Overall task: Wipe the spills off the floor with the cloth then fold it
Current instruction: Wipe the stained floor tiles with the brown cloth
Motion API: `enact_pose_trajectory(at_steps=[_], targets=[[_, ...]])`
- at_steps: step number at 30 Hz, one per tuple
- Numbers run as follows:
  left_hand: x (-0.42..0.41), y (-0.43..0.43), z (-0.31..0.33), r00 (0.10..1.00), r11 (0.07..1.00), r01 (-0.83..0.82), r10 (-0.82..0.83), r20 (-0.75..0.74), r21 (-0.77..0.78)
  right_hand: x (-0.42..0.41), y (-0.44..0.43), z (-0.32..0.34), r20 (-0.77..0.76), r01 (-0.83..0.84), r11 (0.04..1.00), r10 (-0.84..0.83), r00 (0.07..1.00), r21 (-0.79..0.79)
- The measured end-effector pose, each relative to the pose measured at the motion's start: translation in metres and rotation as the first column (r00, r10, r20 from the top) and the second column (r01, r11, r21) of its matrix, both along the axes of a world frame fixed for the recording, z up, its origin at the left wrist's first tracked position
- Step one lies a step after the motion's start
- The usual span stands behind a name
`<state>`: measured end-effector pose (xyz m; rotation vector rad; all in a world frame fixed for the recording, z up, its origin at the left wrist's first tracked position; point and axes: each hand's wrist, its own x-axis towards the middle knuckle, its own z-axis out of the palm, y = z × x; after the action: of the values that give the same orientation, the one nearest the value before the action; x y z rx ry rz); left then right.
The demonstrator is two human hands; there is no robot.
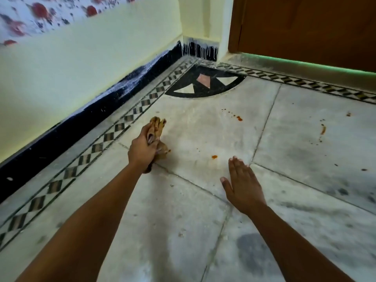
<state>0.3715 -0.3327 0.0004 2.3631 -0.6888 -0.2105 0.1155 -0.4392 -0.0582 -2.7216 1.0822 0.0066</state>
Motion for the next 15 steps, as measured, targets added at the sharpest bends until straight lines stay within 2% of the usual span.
enact_pose_trajectory(at_steps=[3,5,7,8,9,12,15], targets=[[0.013,-0.021,-0.023,0.995,0.998,0.023,-0.029,0.093,0.058,0.012,-0.014,-0.021,0.021,0.089,0.996,-0.088,0.996,-0.033],[0.014,-0.026,-0.041,0.99,0.977,0.109,-0.124,0.074,0.183,0.018,-0.019,-0.03,0.034,0.122,0.992,-0.121,0.992,-0.038],[0.009,-0.025,-0.059,0.954,0.866,0.254,-0.297,0.034,0.43,0.024,-0.021,-0.038,0.023,0.125,0.992,-0.124,0.992,-0.021],[0.007,-0.023,-0.064,0.94,0.817,0.299,-0.342,-0.002,0.493,0.025,-0.022,-0.041,0.03,0.133,0.991,-0.133,0.991,-0.026],[0.006,-0.021,-0.065,0.94,0.817,0.303,-0.341,-0.013,0.49,0.026,-0.021,-0.043,0.052,0.148,0.988,-0.145,0.988,-0.044],[0.035,-0.023,-0.061,0.973,0.918,0.19,-0.223,0.059,0.349,0.027,-0.022,-0.048,0.085,0.175,0.984,-0.171,0.982,-0.04],[0.055,-0.038,-0.071,0.954,0.875,0.217,-0.284,0.097,0.433,0.026,-0.021,-0.046,0.104,0.18,0.983,-0.177,0.979,-0.029]])
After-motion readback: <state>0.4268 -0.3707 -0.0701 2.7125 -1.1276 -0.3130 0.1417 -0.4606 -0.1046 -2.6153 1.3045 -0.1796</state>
